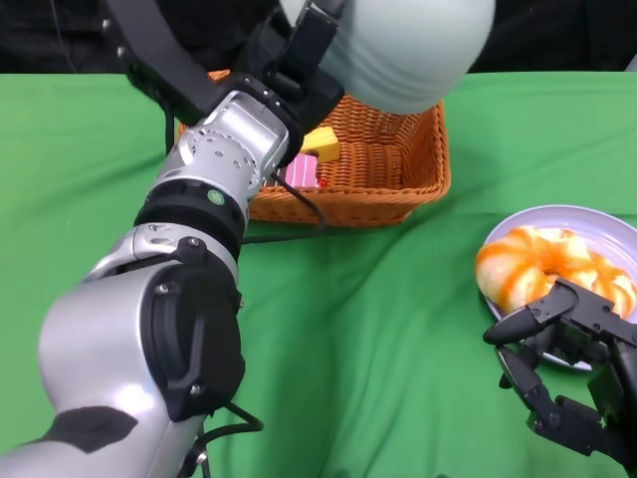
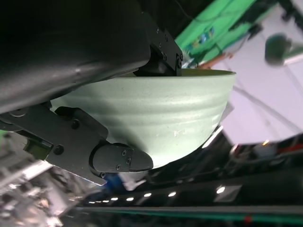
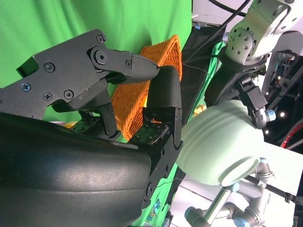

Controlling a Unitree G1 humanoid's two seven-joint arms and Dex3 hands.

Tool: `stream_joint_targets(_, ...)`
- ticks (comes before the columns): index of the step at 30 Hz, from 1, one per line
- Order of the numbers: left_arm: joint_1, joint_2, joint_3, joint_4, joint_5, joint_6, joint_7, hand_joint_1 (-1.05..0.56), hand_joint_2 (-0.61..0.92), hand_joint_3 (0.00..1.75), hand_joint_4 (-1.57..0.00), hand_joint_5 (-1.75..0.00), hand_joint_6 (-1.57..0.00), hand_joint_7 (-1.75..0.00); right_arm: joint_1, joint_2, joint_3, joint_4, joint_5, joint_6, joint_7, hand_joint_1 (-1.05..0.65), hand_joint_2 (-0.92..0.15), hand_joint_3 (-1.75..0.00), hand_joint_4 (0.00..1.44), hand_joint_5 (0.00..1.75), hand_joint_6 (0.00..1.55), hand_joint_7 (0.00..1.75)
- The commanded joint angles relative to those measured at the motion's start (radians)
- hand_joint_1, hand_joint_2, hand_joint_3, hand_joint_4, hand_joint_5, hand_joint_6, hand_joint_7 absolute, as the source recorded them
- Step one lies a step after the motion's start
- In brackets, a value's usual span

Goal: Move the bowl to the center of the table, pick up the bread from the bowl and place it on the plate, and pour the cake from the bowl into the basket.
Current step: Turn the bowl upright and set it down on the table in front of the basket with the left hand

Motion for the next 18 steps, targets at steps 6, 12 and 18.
stream_joint_targets(6,0.030,0.106,-0.244,-0.095,0.226,-0.214,-0.308,-0.19,0.74,0.87,-0.76,-1.75,-0.76,-1.52,0.000,-0.006,-0.001,-0.009,0.002,0.001,-0.007,-0.17,-0.64,-0.76,0.73,1.54,0.71,1.22)
stream_joint_targets(12,0.128,0.192,-0.391,-0.192,0.360,-0.489,-0.470,-0.26,0.70,0.89,-0.75,-1.75,-0.61,-1.65,-0.005,-0.012,-0.005,-0.008,0.001,0.003,-0.007,-0.18,-0.64,-0.76,0.74,1.53,0.72,1.21)
stream_joint_targets(18,0.249,0.274,-0.501,-0.252,0.479,-0.839,-0.499,-0.19,0.71,0.85,-0.79,-1.72,-0.72,-1.41,-0.004,-0.016,-0.009,-0.009,0.011,0.008,0.001,-0.18,-0.64,-0.75,0.74,1.51,0.72,1.20)
